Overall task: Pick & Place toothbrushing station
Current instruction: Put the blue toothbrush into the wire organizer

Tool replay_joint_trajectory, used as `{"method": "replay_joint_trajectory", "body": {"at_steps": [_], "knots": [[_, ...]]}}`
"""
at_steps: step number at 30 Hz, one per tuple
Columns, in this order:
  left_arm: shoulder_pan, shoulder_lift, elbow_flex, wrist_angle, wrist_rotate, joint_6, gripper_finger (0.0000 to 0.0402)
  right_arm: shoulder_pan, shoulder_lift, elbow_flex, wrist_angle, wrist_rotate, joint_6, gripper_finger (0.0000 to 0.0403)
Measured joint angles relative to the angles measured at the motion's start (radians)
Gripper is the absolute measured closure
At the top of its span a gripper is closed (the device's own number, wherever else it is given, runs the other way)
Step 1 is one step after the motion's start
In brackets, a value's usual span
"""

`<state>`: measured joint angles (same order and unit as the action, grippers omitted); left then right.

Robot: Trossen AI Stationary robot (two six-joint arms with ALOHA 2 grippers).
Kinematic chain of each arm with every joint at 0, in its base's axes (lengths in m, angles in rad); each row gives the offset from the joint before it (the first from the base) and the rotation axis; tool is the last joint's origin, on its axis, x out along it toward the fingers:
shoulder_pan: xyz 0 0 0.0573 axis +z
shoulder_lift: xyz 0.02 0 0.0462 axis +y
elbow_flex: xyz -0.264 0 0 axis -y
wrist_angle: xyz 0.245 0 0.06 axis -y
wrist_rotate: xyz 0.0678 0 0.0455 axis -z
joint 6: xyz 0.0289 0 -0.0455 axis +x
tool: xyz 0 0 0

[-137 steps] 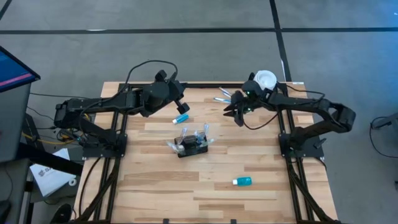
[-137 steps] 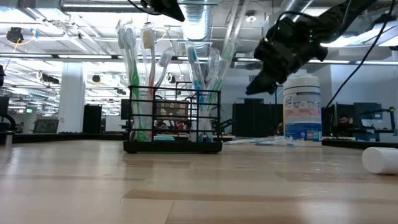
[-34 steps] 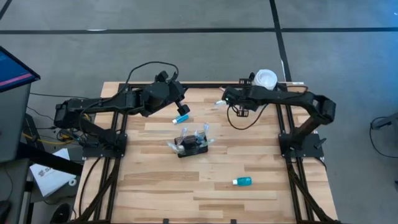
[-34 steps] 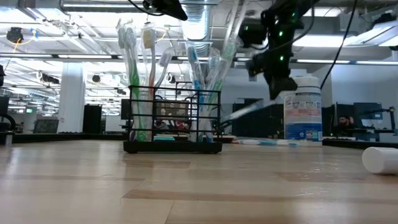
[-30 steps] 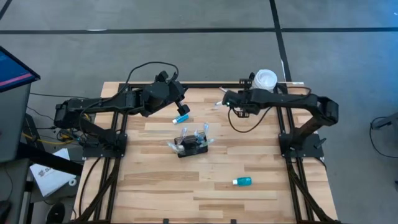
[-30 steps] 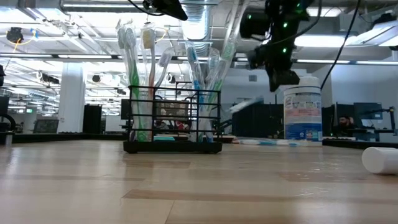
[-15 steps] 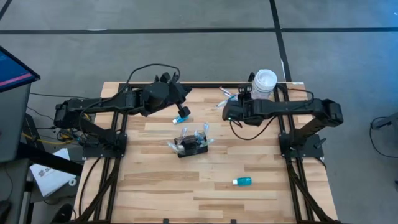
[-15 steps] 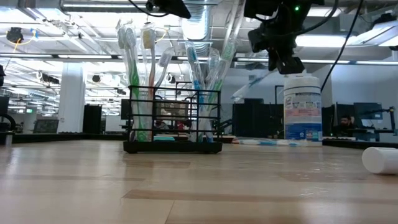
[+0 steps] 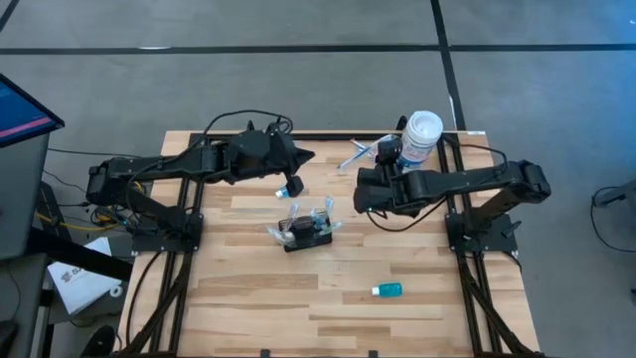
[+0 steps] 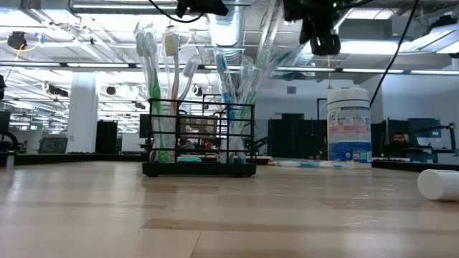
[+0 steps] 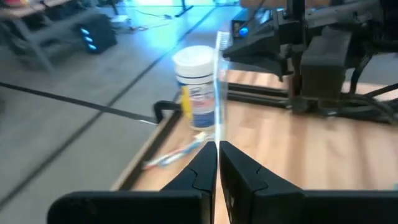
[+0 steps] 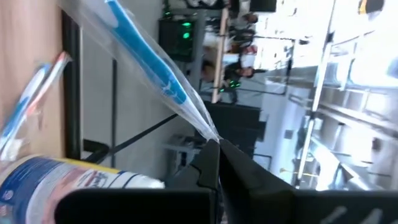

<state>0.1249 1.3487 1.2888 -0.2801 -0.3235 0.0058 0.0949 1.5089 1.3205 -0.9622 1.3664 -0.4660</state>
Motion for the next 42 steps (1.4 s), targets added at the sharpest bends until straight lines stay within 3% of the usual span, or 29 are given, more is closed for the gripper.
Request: {"method": "replay_joint_trajectory", "body": {"at_steps": [5,13,23,42], "knots": [[0.023,0.000,0.000,0.018,0.134,-0.073,0.0389,0.054,0.000,0.015,0.038,0.055,-0.043,0.0403],[0.070,0.000,0.000,0.059,0.249,-0.177,0.0389,0.109,0.000,0.018,0.214,0.109,-0.205,0.0403],[0.073,0.023,0.000,0.057,0.243,-0.146,0.0386,0.141,0.000,0.018,0.438,0.108,-0.407,0.0403],[0.019,0.134,0.002,0.173,0.183,-0.110,0.0232,0.141,0.001,0.018,0.481,0.093,-0.406,0.0403]]}}
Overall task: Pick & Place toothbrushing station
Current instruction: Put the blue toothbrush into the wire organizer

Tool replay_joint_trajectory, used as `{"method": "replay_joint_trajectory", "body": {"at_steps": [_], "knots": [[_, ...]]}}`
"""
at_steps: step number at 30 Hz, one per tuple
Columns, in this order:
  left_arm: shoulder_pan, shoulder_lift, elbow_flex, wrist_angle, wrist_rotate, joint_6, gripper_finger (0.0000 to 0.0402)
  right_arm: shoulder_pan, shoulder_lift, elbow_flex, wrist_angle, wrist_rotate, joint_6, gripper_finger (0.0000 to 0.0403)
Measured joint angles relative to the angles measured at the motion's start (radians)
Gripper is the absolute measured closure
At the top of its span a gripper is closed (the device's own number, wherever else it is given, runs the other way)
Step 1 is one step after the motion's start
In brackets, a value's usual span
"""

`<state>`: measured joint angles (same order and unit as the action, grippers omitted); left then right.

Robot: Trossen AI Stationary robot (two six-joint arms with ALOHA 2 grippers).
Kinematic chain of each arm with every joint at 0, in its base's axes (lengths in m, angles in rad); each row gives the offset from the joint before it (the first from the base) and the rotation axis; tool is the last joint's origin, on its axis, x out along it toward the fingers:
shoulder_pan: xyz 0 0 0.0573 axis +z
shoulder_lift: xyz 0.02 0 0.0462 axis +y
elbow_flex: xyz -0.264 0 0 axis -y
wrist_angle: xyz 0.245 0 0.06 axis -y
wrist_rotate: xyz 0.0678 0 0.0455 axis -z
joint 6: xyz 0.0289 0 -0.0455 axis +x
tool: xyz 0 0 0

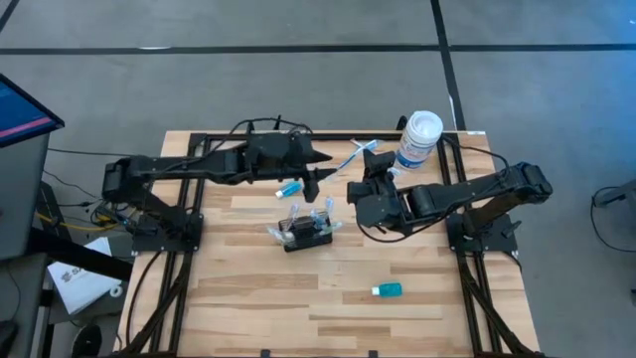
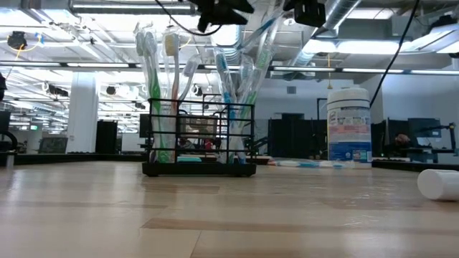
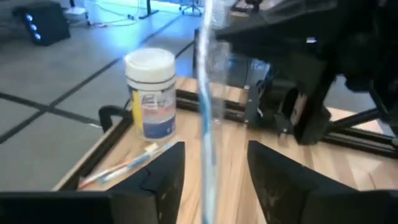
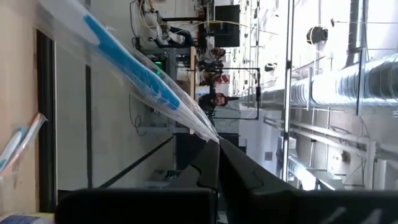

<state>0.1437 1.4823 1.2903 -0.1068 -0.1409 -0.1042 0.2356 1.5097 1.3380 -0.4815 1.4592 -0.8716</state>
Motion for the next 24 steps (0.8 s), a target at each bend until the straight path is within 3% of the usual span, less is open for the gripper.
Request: {"method": "replay_joint_trajectory", "body": {"at_steps": [10,24], "knots": [[-0.004,0.083,-0.002,0.121,-0.001,0.003,0.0199,0.000,0.000,0.000,-0.009,-0.023,0.027,0.0403],[0.000,0.106,-0.002,0.141,-0.001,0.003,0.0227,0.000,0.000,0.000,-0.008,-0.048,0.035,0.0403]]}}
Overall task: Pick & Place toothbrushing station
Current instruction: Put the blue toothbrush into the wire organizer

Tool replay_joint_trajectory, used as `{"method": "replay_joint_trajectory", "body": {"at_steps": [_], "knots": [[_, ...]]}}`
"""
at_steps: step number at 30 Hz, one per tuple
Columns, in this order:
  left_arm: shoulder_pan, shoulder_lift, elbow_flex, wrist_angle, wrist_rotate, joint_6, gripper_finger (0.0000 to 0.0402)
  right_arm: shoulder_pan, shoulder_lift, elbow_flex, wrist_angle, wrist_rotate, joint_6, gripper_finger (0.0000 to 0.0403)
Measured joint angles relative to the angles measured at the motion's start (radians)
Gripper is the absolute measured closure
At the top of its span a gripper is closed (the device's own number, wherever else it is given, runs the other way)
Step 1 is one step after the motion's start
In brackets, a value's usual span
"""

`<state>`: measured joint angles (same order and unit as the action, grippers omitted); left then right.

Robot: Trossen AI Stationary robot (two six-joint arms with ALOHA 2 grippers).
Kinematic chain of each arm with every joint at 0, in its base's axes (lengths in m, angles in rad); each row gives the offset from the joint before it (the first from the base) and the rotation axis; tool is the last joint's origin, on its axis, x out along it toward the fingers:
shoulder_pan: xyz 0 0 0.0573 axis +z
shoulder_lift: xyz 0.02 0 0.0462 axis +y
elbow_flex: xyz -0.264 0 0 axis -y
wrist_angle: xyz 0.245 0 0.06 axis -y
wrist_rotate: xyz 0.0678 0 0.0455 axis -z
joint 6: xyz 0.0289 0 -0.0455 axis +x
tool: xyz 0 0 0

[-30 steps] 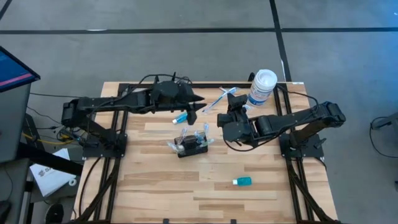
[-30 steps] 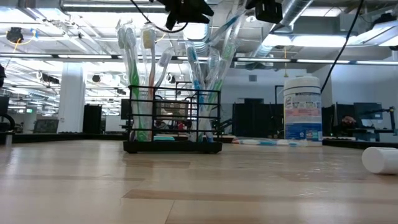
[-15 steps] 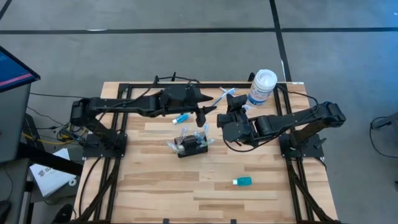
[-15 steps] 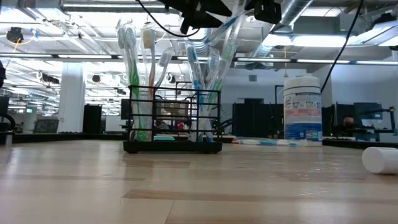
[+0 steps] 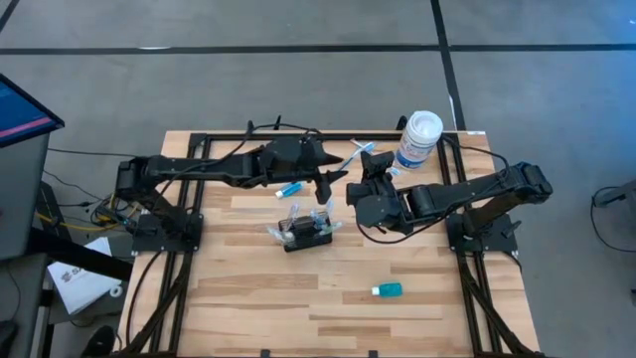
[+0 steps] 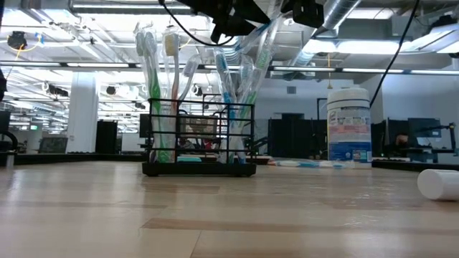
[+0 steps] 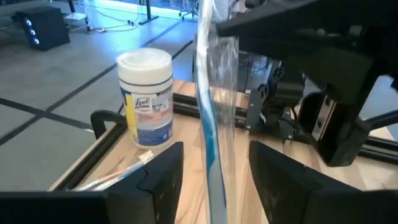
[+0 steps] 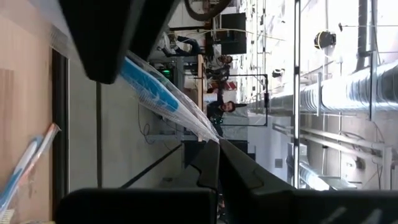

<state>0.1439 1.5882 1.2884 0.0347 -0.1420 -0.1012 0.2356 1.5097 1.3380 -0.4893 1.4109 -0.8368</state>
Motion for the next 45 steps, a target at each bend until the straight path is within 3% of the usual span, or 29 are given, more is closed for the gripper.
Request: {"method": "replay_joint_trajectory", "body": {"at_steps": [11,20,33,45], "knots": [[0.011,0.059,0.000,0.047,0.001,0.000,0.0274,0.000,0.000,0.000,-0.005,-0.031,0.025,0.0403],[0.011,0.050,0.000,0.050,0.003,0.010,0.0387,0.000,0.000,0.000,-0.007,-0.034,0.026,0.0403],[0.026,0.050,0.000,0.043,0.045,0.024,0.0393,0.001,0.000,0.000,-0.011,-0.068,0.017,0.0399],[0.028,0.018,0.000,-0.052,0.017,0.045,0.0393,0.088,-0.100,-0.001,-0.045,-0.087,0.169,0.0313]]}}
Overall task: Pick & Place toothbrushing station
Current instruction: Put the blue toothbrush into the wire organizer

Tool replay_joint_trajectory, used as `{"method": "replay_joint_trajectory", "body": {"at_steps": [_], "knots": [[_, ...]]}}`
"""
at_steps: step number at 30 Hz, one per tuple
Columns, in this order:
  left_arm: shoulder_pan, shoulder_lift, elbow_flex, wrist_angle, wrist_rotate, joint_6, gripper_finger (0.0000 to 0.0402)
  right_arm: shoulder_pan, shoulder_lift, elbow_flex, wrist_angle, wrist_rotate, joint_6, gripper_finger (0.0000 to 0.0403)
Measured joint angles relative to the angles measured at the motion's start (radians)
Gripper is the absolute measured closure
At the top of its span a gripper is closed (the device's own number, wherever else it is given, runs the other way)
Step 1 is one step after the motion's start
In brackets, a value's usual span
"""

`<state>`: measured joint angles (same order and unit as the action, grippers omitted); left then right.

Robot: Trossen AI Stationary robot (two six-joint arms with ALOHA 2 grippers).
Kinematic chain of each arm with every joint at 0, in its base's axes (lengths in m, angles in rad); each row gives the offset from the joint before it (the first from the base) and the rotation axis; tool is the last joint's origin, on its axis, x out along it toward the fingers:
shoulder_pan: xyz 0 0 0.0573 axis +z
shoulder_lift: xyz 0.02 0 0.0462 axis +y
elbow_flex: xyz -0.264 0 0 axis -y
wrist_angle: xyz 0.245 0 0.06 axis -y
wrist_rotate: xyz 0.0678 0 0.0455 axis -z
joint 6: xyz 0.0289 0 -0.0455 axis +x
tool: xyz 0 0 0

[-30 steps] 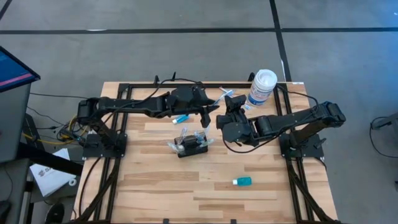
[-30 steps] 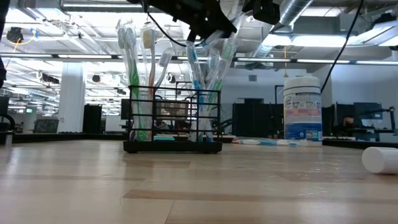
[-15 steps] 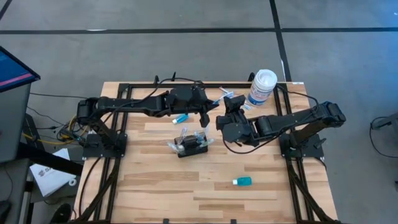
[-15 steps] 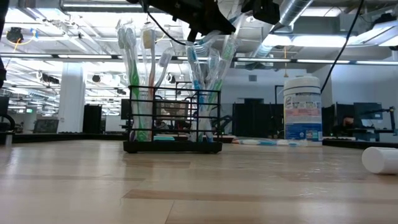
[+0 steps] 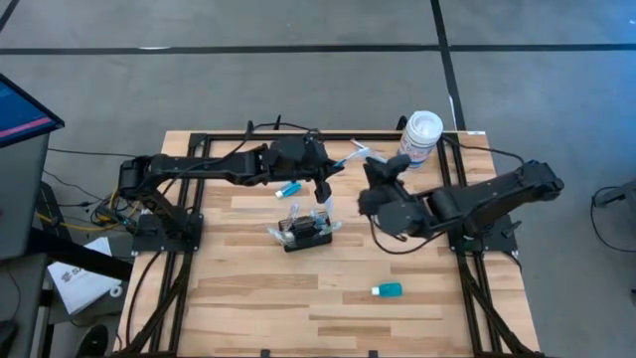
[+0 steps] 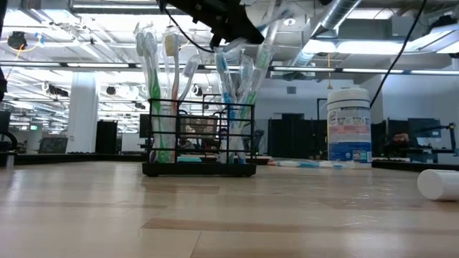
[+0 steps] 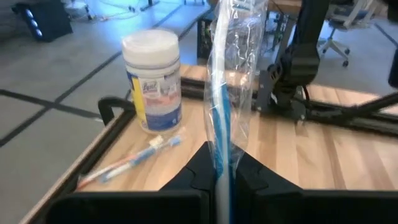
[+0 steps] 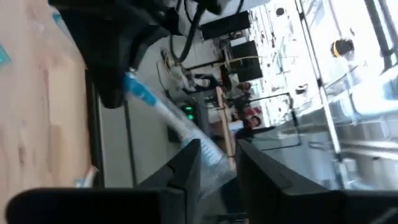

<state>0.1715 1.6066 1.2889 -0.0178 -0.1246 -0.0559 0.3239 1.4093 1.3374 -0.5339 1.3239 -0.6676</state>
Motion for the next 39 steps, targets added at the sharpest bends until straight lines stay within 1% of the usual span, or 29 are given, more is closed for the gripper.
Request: {"method": "replay_joint_trajectory", "body": {"at_steps": [3,7,10,15,17,21,25,32,34,39], "knots": [[0.000,-0.001,-0.005,-0.006,-0.001,0.000,0.0393,0.027,-0.047,0.000,-0.100,-0.018,0.150,0.0300],[0.001,-0.001,-0.036,-0.002,-0.002,0.000,0.0393,0.060,-0.100,0.000,-0.301,-0.108,0.410,0.0295],[0.007,-0.021,-0.082,0.037,-0.002,-0.004,0.0394,0.072,-0.126,0.000,-0.443,-0.143,0.592,0.0296],[0.006,-0.131,-0.201,0.147,-0.002,-0.020,0.0394,0.085,-0.135,0.000,-0.639,-0.151,0.811,0.0301],[-0.004,-0.184,-0.274,0.241,-0.003,-0.036,0.0394,0.092,-0.135,0.000,-0.692,-0.152,0.878,0.0302],[-0.038,-0.263,-0.425,0.440,-0.002,-0.039,0.0394,0.105,-0.133,0.000,-0.753,-0.153,0.946,0.0301],[-0.059,-0.312,-0.546,0.590,-0.001,-0.057,0.0394,0.122,-0.133,0.000,-0.757,-0.153,0.963,0.0301],[-0.100,-0.411,-0.711,0.726,-0.086,-0.058,0.0394,0.135,-0.136,0.000,-0.843,-0.152,1.072,0.0301],[-0.114,-0.443,-0.760,0.779,-0.097,-0.057,0.0394,0.135,-0.136,0.000,-0.871,-0.152,1.101,0.0301],[-0.145,-0.453,-0.874,0.958,-0.109,-0.055,0.0394,0.134,-0.136,0.000,-0.897,-0.152,1.148,0.0301]]}}
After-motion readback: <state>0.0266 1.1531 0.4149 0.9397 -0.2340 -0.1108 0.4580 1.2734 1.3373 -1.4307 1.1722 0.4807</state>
